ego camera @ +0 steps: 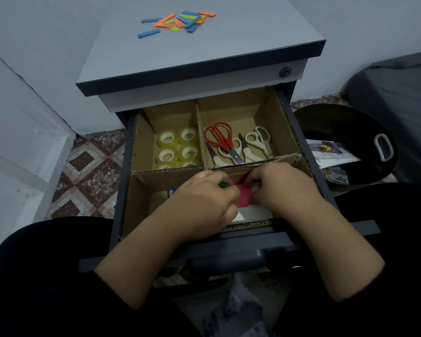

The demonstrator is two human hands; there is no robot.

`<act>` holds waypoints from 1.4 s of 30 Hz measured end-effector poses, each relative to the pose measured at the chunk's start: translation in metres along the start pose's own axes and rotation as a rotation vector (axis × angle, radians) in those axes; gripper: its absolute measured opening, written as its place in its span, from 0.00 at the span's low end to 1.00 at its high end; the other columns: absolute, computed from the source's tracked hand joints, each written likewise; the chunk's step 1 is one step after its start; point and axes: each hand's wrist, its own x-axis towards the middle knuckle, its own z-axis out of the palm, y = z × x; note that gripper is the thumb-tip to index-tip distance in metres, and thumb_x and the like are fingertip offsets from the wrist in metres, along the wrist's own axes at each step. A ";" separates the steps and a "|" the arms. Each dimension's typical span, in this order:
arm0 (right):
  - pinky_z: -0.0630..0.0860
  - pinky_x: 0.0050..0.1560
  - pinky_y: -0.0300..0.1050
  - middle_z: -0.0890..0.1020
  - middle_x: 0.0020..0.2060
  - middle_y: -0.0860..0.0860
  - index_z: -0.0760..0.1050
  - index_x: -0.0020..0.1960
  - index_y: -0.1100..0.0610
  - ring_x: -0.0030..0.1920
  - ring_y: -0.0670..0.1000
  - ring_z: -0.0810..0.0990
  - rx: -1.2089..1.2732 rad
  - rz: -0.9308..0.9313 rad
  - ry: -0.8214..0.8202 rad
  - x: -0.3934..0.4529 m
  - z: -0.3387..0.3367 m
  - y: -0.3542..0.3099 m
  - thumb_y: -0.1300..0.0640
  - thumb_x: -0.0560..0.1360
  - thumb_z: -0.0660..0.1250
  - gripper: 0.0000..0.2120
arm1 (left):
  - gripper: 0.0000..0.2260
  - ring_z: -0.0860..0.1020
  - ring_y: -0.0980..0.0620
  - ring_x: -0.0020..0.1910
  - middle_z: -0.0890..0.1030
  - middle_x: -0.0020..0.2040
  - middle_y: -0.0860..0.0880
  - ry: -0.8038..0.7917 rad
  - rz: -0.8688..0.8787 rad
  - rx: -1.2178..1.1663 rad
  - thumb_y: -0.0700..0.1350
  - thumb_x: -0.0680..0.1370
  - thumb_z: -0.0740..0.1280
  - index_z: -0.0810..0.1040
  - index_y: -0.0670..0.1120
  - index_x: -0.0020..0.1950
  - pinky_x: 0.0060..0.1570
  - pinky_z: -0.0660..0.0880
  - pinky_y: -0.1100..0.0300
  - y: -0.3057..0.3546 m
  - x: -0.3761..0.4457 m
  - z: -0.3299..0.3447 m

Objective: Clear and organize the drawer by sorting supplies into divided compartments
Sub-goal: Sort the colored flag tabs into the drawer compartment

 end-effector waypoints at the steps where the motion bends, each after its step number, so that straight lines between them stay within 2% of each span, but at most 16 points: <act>1: 0.72 0.42 0.41 0.81 0.49 0.48 0.79 0.55 0.38 0.50 0.53 0.80 0.001 -0.003 -0.002 -0.001 0.000 -0.001 0.52 0.73 0.69 0.13 | 0.14 0.62 0.50 0.68 0.66 0.69 0.50 0.011 0.001 0.008 0.52 0.80 0.55 0.74 0.52 0.62 0.66 0.56 0.60 0.000 0.000 0.000; 7: 0.70 0.40 0.42 0.79 0.44 0.47 0.79 0.55 0.39 0.48 0.52 0.79 -0.029 -0.027 -0.027 -0.001 0.002 -0.007 0.50 0.73 0.70 0.13 | 0.16 0.64 0.49 0.67 0.68 0.68 0.49 0.029 0.017 0.005 0.53 0.78 0.52 0.75 0.52 0.57 0.67 0.57 0.59 -0.002 0.000 0.002; 10: 0.69 0.39 0.41 0.78 0.43 0.47 0.79 0.55 0.40 0.47 0.52 0.79 -0.044 -0.029 -0.025 -0.001 0.002 -0.007 0.51 0.73 0.69 0.12 | 0.13 0.63 0.48 0.68 0.67 0.69 0.49 -0.008 0.002 0.004 0.53 0.79 0.53 0.74 0.52 0.56 0.68 0.57 0.57 -0.004 0.001 0.004; 13: 0.70 0.39 0.41 0.76 0.41 0.46 0.79 0.55 0.39 0.47 0.52 0.79 -0.033 -0.020 -0.033 0.000 0.001 -0.007 0.51 0.72 0.70 0.12 | 0.19 0.66 0.47 0.65 0.70 0.65 0.48 -0.006 0.027 -0.060 0.56 0.74 0.48 0.75 0.51 0.51 0.67 0.62 0.54 -0.006 0.002 0.005; 14: 0.70 0.40 0.41 0.77 0.41 0.46 0.79 0.55 0.39 0.47 0.52 0.79 -0.030 -0.017 -0.032 0.000 0.001 -0.007 0.51 0.72 0.70 0.12 | 0.19 0.70 0.47 0.62 0.73 0.62 0.47 0.053 0.047 -0.151 0.56 0.72 0.46 0.74 0.51 0.47 0.64 0.66 0.53 -0.007 0.001 0.003; 16: 0.74 0.42 0.42 0.80 0.45 0.46 0.79 0.55 0.38 0.48 0.52 0.79 -0.025 -0.016 -0.018 0.000 0.000 -0.006 0.52 0.72 0.69 0.13 | 0.13 0.76 0.46 0.55 0.78 0.52 0.46 0.242 0.055 -0.422 0.51 0.71 0.49 0.73 0.51 0.41 0.56 0.73 0.49 -0.012 -0.002 -0.001; 19: 0.75 0.45 0.42 0.81 0.50 0.47 0.79 0.56 0.38 0.51 0.53 0.80 -0.016 -0.012 0.017 -0.001 0.000 -0.004 0.55 0.73 0.66 0.15 | 0.11 0.79 0.43 0.42 0.81 0.42 0.48 0.573 -0.079 -0.711 0.44 0.72 0.53 0.72 0.55 0.36 0.41 0.76 0.42 -0.020 -0.005 -0.010; 21: 0.74 0.45 0.42 0.81 0.51 0.47 0.80 0.55 0.38 0.51 0.53 0.80 -0.015 -0.006 0.024 -0.001 0.001 -0.003 0.56 0.73 0.66 0.16 | 0.13 0.75 0.34 0.32 0.82 0.38 0.48 0.726 -0.145 -0.850 0.37 0.73 0.55 0.73 0.52 0.36 0.25 0.71 0.43 -0.023 -0.004 -0.014; 22: 0.74 0.46 0.42 0.81 0.50 0.47 0.80 0.55 0.39 0.51 0.53 0.80 -0.012 -0.001 0.024 -0.001 0.001 -0.003 0.56 0.73 0.66 0.16 | 0.13 0.71 0.32 0.29 0.83 0.38 0.48 0.773 -0.174 -0.899 0.36 0.74 0.55 0.73 0.50 0.35 0.20 0.66 0.46 -0.024 -0.003 -0.015; 24: 0.74 0.46 0.43 0.81 0.50 0.48 0.80 0.54 0.40 0.51 0.54 0.80 -0.007 0.013 0.021 0.000 0.001 -0.003 0.56 0.73 0.67 0.15 | 0.12 0.68 0.32 0.28 0.83 0.38 0.48 0.826 -0.218 -0.945 0.36 0.74 0.55 0.73 0.48 0.35 0.21 0.62 0.47 -0.026 -0.002 -0.016; 27: 0.76 0.47 0.44 0.81 0.49 0.49 0.80 0.52 0.41 0.50 0.54 0.80 -0.010 0.035 0.025 0.000 0.001 -0.001 0.56 0.72 0.67 0.13 | 0.12 0.70 0.30 0.31 0.83 0.38 0.48 0.850 -0.237 -0.950 0.36 0.75 0.56 0.74 0.47 0.36 0.22 0.64 0.44 -0.028 -0.002 -0.015; 30: 0.75 0.45 0.43 0.80 0.47 0.48 0.80 0.52 0.42 0.49 0.54 0.79 -0.016 0.020 0.024 -0.002 0.000 -0.001 0.56 0.71 0.67 0.12 | 0.12 0.67 0.30 0.29 0.82 0.37 0.47 0.829 -0.239 -0.975 0.36 0.75 0.56 0.74 0.45 0.36 0.21 0.61 0.45 -0.026 -0.002 -0.015; 32: 0.73 0.43 0.42 0.78 0.43 0.44 0.80 0.52 0.41 0.49 0.51 0.79 -0.021 -0.036 -0.008 -0.004 -0.002 -0.005 0.54 0.71 0.67 0.12 | 0.11 0.66 0.30 0.28 0.82 0.37 0.46 0.822 -0.231 -0.996 0.36 0.75 0.55 0.74 0.43 0.37 0.21 0.61 0.45 -0.025 -0.002 -0.015; 34: 0.75 0.45 0.41 0.79 0.42 0.41 0.81 0.50 0.41 0.48 0.47 0.79 -0.023 -0.112 -0.080 -0.005 -0.004 -0.010 0.52 0.71 0.69 0.10 | 0.11 0.65 0.31 0.27 0.82 0.38 0.45 0.809 -0.214 -1.001 0.36 0.75 0.55 0.74 0.42 0.37 0.21 0.60 0.46 -0.025 -0.002 -0.014; 38: 0.79 0.51 0.45 0.83 0.47 0.41 0.82 0.49 0.40 0.50 0.46 0.80 -0.036 -0.156 -0.232 -0.007 -0.003 -0.017 0.49 0.71 0.71 0.08 | 0.11 0.62 0.45 0.22 0.82 0.37 0.44 0.789 -0.215 -1.005 0.36 0.75 0.55 0.74 0.41 0.37 0.20 0.57 0.51 -0.024 -0.002 -0.013; 42: 0.76 0.50 0.40 0.82 0.49 0.39 0.81 0.53 0.38 0.50 0.44 0.79 -0.045 -0.176 -0.269 -0.008 -0.004 -0.016 0.48 0.72 0.69 0.10 | 0.11 0.62 0.36 0.24 0.82 0.37 0.44 0.770 -0.218 -1.031 0.37 0.75 0.55 0.74 0.40 0.38 0.19 0.57 0.50 -0.026 -0.001 -0.011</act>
